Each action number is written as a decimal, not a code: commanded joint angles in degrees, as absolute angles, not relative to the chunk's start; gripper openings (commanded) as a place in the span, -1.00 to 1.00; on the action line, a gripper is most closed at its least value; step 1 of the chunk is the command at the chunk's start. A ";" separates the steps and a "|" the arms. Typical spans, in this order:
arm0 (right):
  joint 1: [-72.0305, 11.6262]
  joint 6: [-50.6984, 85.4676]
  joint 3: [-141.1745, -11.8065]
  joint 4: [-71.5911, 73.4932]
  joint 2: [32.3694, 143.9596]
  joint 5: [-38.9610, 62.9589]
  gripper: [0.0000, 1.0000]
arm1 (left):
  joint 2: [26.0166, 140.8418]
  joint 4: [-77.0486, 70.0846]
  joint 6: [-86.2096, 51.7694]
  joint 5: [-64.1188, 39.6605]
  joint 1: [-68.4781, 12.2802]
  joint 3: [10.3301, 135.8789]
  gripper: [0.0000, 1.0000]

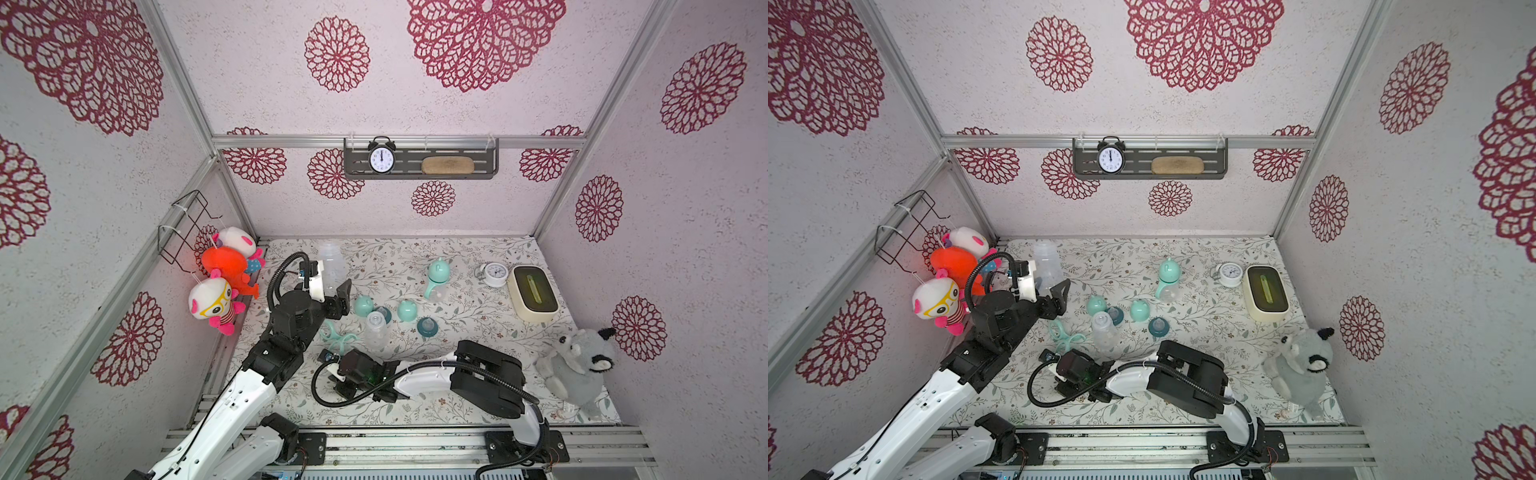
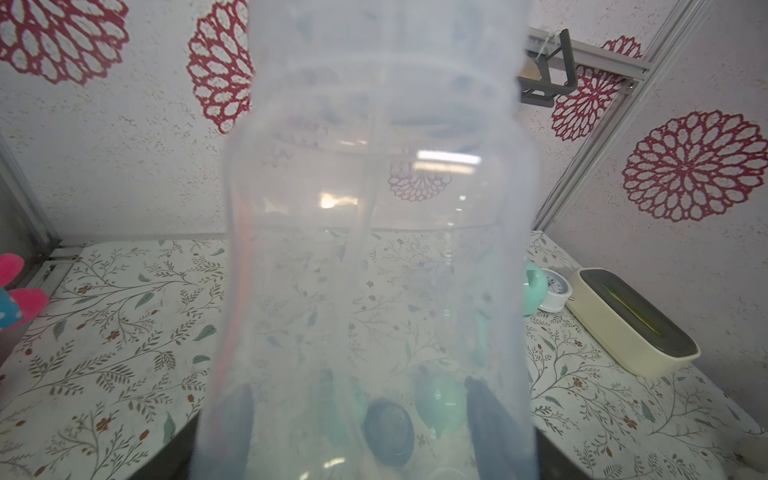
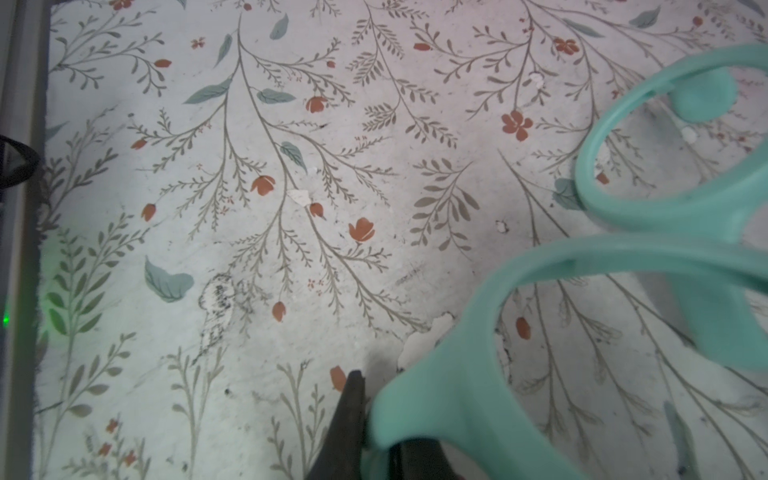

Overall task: Assemble the baby bottles
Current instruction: Pick up the handle at the center of the board.

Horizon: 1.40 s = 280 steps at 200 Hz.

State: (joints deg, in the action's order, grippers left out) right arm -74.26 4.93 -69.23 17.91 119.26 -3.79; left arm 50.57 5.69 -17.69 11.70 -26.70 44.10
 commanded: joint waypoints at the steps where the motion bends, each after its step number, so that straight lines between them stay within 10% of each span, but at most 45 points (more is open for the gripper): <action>1: -74.10 2.06 -70.44 16.34 118.93 -1.20 -1.00 | 49.40 6.15 -18.28 14.64 -26.19 46.58 -1.00; 280: -74.56 6.41 -63.90 -11.63 75.26 5.66 -1.00 | 51.42 -1.05 -16.80 2.63 -22.36 45.03 -1.00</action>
